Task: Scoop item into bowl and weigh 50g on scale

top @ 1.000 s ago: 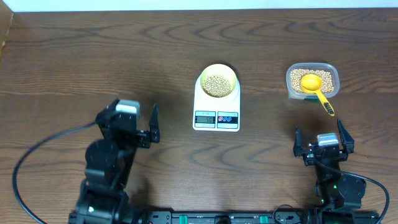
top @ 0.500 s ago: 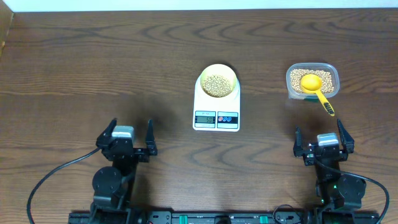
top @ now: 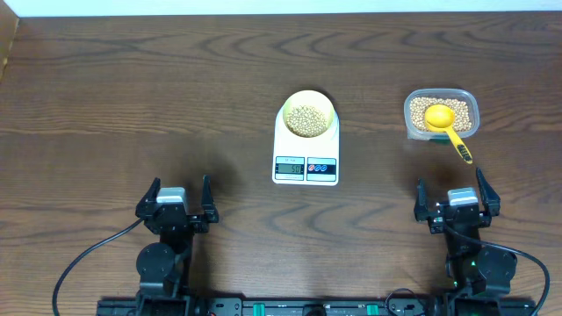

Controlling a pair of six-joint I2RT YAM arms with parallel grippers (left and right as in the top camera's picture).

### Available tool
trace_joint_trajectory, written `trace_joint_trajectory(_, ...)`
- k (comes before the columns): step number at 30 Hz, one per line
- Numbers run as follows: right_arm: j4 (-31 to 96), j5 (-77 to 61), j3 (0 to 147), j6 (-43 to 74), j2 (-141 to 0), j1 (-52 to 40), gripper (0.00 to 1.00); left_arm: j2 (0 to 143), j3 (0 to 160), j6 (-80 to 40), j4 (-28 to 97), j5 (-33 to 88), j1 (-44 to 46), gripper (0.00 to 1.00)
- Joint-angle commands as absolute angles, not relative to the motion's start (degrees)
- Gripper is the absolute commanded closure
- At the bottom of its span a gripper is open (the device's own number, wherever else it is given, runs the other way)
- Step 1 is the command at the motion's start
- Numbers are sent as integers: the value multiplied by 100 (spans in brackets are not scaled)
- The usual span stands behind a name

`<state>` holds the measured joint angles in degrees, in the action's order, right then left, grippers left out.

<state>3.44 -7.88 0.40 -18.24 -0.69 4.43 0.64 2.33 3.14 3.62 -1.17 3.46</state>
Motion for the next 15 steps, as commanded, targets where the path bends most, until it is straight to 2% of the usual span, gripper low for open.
trace_joint_trajectory(1,366,-790,32,-1739,-38,408,1,8,23,268,429,-47,318,6)
trace_joint_trajectory(15,366,-790,32,-1739,-38,408,1,34,23,270,414,-49,318,6)
